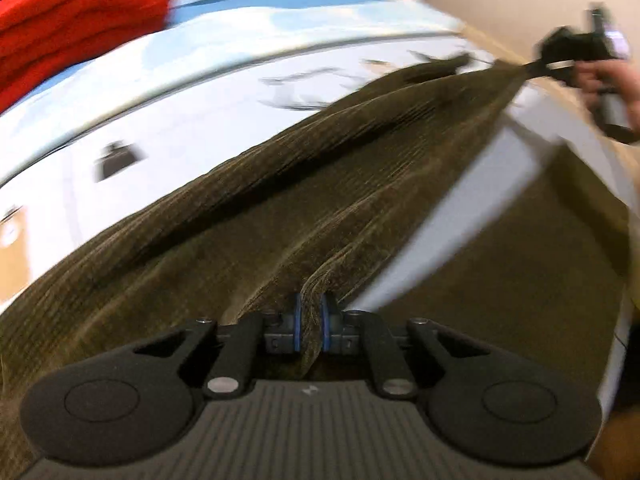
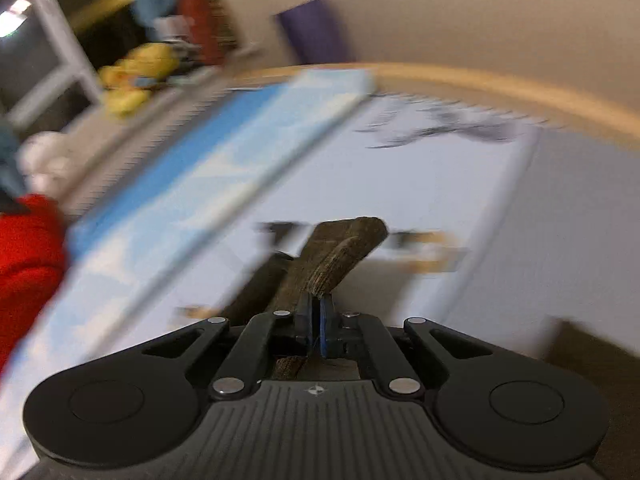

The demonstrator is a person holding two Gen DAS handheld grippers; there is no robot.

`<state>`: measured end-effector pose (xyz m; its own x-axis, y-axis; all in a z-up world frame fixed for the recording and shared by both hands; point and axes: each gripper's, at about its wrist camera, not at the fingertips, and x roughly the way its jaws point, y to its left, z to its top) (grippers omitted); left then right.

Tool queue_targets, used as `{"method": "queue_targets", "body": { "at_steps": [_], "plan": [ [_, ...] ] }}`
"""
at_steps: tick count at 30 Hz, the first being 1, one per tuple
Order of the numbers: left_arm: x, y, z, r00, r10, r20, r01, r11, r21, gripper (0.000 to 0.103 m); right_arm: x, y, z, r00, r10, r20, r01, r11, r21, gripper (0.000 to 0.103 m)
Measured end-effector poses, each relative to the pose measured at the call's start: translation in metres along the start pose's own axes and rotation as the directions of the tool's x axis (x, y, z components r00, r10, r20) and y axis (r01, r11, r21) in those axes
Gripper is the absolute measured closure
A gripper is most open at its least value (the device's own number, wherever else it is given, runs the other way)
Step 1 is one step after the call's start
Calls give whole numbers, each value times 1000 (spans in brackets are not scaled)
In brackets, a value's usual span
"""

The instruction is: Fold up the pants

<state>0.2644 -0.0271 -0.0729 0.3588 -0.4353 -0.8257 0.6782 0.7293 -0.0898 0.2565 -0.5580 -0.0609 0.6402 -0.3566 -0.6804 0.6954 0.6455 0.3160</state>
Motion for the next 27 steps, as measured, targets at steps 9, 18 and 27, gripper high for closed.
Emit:
{"method": "queue_targets", "body": {
  "at_steps": [9,18,27],
  "plan": [
    [-20,12,-9,989,-144,21,145,988,-54,66,4,-61,-13,973,-212,-87,217,975,53,95],
    [-72,148,-42,937,342,78,-235,776,-585,52,43,7,-22,962,228,-150,-227,974,19,62],
    [-88,249,-110,839,478,-261,-486,441,-755,20,44,140,-104,918,215,-333,-351,832,-430,59]
  ]
}}
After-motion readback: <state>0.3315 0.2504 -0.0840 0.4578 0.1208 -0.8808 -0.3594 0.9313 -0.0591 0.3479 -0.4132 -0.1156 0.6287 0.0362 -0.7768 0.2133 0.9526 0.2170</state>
